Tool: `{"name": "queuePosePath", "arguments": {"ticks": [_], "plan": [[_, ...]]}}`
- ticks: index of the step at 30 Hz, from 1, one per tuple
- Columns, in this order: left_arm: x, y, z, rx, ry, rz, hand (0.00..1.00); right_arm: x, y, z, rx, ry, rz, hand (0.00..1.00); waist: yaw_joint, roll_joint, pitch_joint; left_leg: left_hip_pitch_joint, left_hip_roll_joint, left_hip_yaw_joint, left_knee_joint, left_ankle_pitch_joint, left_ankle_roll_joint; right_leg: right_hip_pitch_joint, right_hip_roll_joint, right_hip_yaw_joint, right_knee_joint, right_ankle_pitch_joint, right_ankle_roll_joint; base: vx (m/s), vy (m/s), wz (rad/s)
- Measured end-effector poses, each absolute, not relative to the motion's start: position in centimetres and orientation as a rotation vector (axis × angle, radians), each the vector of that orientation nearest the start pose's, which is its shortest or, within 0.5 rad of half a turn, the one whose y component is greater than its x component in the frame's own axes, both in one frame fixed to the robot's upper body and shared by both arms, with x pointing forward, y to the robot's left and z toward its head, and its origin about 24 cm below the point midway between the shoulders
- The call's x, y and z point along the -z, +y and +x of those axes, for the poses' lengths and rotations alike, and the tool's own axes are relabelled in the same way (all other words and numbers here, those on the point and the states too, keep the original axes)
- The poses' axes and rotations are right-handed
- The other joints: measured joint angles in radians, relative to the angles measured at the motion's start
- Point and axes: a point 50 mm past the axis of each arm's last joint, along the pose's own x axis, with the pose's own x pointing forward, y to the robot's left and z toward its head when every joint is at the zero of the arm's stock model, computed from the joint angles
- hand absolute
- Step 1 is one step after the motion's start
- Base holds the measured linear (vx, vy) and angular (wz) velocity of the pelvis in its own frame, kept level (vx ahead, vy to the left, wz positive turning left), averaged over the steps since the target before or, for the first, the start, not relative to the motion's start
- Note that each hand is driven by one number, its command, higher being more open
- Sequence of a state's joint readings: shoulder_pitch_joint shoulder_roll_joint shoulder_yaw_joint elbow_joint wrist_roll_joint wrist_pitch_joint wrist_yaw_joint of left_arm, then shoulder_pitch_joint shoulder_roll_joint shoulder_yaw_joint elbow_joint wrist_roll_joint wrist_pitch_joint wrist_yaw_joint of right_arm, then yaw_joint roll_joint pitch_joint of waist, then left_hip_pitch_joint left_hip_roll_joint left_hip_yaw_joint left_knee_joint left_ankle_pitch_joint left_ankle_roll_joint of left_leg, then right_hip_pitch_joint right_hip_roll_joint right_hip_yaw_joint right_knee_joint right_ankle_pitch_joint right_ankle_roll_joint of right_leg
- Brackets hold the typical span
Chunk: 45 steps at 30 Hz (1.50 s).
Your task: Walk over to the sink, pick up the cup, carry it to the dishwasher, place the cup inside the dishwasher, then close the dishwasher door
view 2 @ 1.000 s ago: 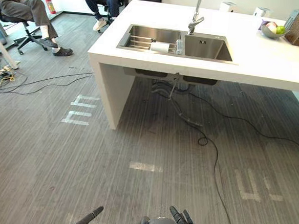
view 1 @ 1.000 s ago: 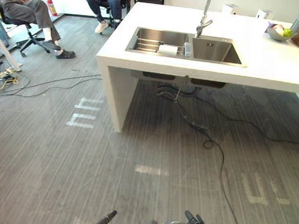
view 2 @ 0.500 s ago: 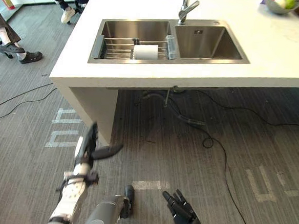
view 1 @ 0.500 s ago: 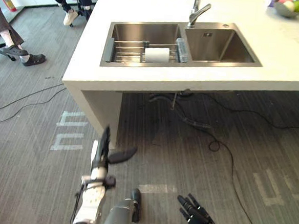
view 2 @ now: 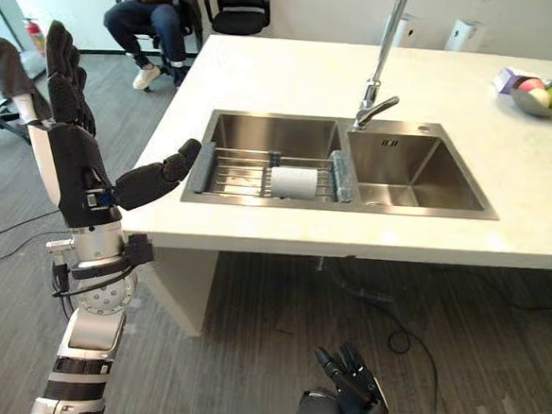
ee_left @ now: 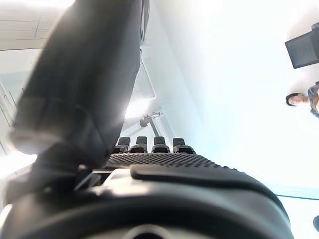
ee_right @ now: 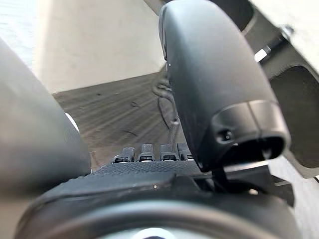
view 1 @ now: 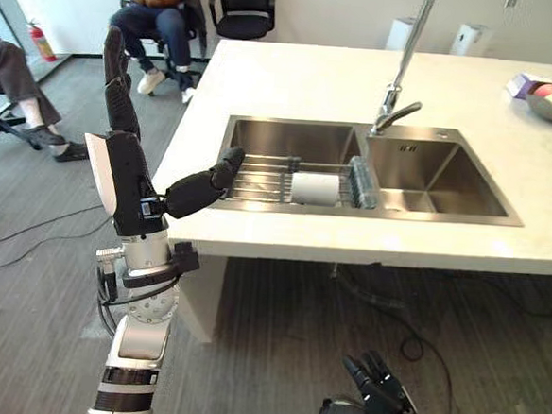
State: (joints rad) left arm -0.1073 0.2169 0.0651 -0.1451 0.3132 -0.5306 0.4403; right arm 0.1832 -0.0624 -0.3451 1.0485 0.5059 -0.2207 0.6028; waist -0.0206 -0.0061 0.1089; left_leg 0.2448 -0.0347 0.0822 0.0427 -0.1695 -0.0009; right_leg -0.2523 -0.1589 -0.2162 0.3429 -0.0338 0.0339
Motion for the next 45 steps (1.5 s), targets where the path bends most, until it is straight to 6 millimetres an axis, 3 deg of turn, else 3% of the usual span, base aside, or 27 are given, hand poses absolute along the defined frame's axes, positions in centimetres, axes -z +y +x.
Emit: {"name": "queuePosePath", "arguments": {"ticks": [1, 2, 3, 7, 10, 11, 13, 14, 16, 17, 19, 20, 23, 26, 35, 45], "plan": [[-15.4, 18.6, 24.0, -0.328, -0.87, 0.369, 1.0, 14.8, -21.1, 7.1, 0.197, 0.682, 0.692, 1.0, -0.004, 0.003, 0.004, 0.016, 0.007, -0.007, 0.002, -0.017, -0.005, 0.017, 0.009, 0.009, -0.018, 0.057, -0.021, 0.33, -0.246, -0.08], [-15.0, 18.5, 24.2, -0.307, -0.845, 0.376, 1.0, 14.7, -21.6, 7.1, 0.194, 0.693, 0.679, 1.0, -0.002, 0.044, 0.002, 0.019, 0.051, -0.004, 0.018, -0.039, -0.022, 0.033, 0.051, 0.011, -0.022, 0.062, -0.026, 0.29, -0.229, -0.12], [-14.9, 18.3, 24.4, -0.277, -0.833, 0.392, 1.0, 14.8, -21.9, 7.1, 0.189, 0.713, 0.678, 1.0, -0.002, 0.063, -0.005, 0.018, 0.079, -0.001, 0.028, -0.047, -0.031, 0.047, 0.084, 0.015, -0.046, 0.054, -0.035, 0.26, -0.22, -0.18], [-14.2, 17.1, 24.8, -0.163, -0.761, 0.426, 1.0, 15.1, -21.8, 6.8, 0.176, 0.768, 0.677, 1.0, -0.015, 0.067, -0.004, 0.019, 0.132, 0.004, 0.062, -0.046, -0.032, 0.112, 0.141, -0.006, -0.131, 0.056, -0.06, 0.16, -0.189, 0.06], [-12.8, 17.1, 25.2, -0.113, -0.63, 0.47, 1.0, 15.2, -22.1, 6.2, 0.158, 0.822, 0.663, 1.0, -0.011, 0.061, -0.008, -0.1, 0.139, 0.014, 0.315, -0.053, -0.043, 0.165, 0.149, 0.008, -0.231, 0.047, -0.053, 0.06, -0.108, 0.05], [-12.5, 16.6, 25.4, -0.077, -0.59, 0.542, 1.0, 15.2, -22.4, 5.8, 0.161, 0.844, 0.661, 1.0, -0.01, 0.07, -0.006, -0.18, 0.164, 0.022, 0.474, -0.053, -0.043, 0.196, 0.164, 0.007, -0.284, 0.057, -0.05, 0.08, -0.078, 0.17], [-11.6, 15.5, 25.6, 0.027, -0.536, 0.691, 1.0, 15.3, -22.6, 5.0, 0.171, 0.877, 0.664, 1.0, 0.003, 0.079, 0.004, -0.254, 0.23, 0.067, 0.684, -0.033, -0.046, 0.256, 0.19, -0.003, -0.322, 0.078, -0.087, 0.11, -0.036, 0.15], [-11.3, 15.2, 25.6, 0.065, -0.522, 0.733, 1.0, 15.4, -22.5, 4.8, 0.172, 0.883, 0.668, 1.0, 0.003, 0.079, 0.005, -0.26, 0.241, 0.076, 0.712, -0.039, -0.043, 0.274, 0.192, -0.007, -0.33, 0.077, -0.092, 0.14, -0.015, 0.12], [-10.9, 14.4, 25.8, 0.191, -0.493, 0.842, 1.0, 15.4, -22.9, 4.7, 0.171, 0.897, 0.66, 1.0, 0.0, 0.066, 0.012, -0.263, 0.233, 0.126, 0.582, -0.129, -0.055, 0.287, 0.169, -0.003, -0.332, 0.077, -0.104, 0.11, 0.03, 0.01], [-11.0, 14.3, 26.0, 0.212, -0.492, 0.865, 1.0, 15.4, -22.9, 4.7, 0.171, 0.898, 0.658, 1.0, -0.001, 0.067, 0.011, -0.259, 0.217, 0.126, 0.5, -0.125, -0.056, 0.284, 0.158, 0.0, -0.329, 0.08, -0.097, 0.07, 0.083, -0.13], [-12.1, 14.3, 26.9, 0.226, -0.51, 0.912, 1.0, 15.2, -23.6, 4.9, 0.168, 0.9, 0.633, 1.0, -0.002, 0.087, 0.002, -0.229, 0.204, 0.129, 0.222, 0.011, -0.065, 0.267, 0.157, 0.021, -0.324, 0.091, -0.066, 0.07, 0.13, -0.3], [-12.6, 14.5, 27.4, 0.215, -0.516, 0.931, 1.0, 15.2, -23.6, 4.9, 0.171, 0.906, 0.637, 1.0, -0.001, 0.098, -0.003, -0.187, 0.194, 0.134, 0.155, 0.025, -0.074, 0.27, 0.159, 0.043, -0.328, 0.099, -0.056, 0.08, 0.153, -0.44], [-14.0, 15.4, 28.9, 0.185, -0.509, 0.999, 1.0, 15.3, -23.3, 4.7, 0.18, 0.902, 0.651, 1.0, -0.028, 0.084, -0.004, -0.129, 0.145, 0.159, 0.031, 0.075, -0.056, 0.285, 0.129, 0.057, -0.366, 0.117, -0.03, 0.05, 0.11, -0.15], [-14.4, 16.2, 30.2, 0.178, -0.467, 1.03, 1.0, 15.2, -23.3, 4.7, 0.169, 0.9, 0.627, 1.0, -0.051, 0.084, -0.005, -0.106, 0.126, 0.161, -0.012, 0.088, -0.047, 0.303, 0.118, 0.057, -0.398, 0.129, -0.017, 0.05, 0.079, 0.02], [-15.0, 16.8, 32.3, 0.288, -0.334, 1.1, 1.0, 15.2, -23.1, 4.8, 0.121, 0.927, 0.59, 1.0, -0.052, 0.081, -0.007, -0.083, 0.125, 0.171, -0.058, 0.091, -0.051, 0.312, 0.128, 0.062, -0.426, 0.132, -0.015, 0.02, 0.004, -0.02], [-15.1, 17.8, 33.7, 0.321, -0.234, 1.178, 1.0, 15.3, -22.6, 5.3, 0.09, 0.95, 0.583, 1.0, -0.076, 0.051, -0.024, -0.068, 0.121, 0.217, -0.075, 0.09, -0.052, 0.299, 0.129, 0.101, -0.428, 0.141, -0.012, -0.04, -0.004, -0.13]]}}
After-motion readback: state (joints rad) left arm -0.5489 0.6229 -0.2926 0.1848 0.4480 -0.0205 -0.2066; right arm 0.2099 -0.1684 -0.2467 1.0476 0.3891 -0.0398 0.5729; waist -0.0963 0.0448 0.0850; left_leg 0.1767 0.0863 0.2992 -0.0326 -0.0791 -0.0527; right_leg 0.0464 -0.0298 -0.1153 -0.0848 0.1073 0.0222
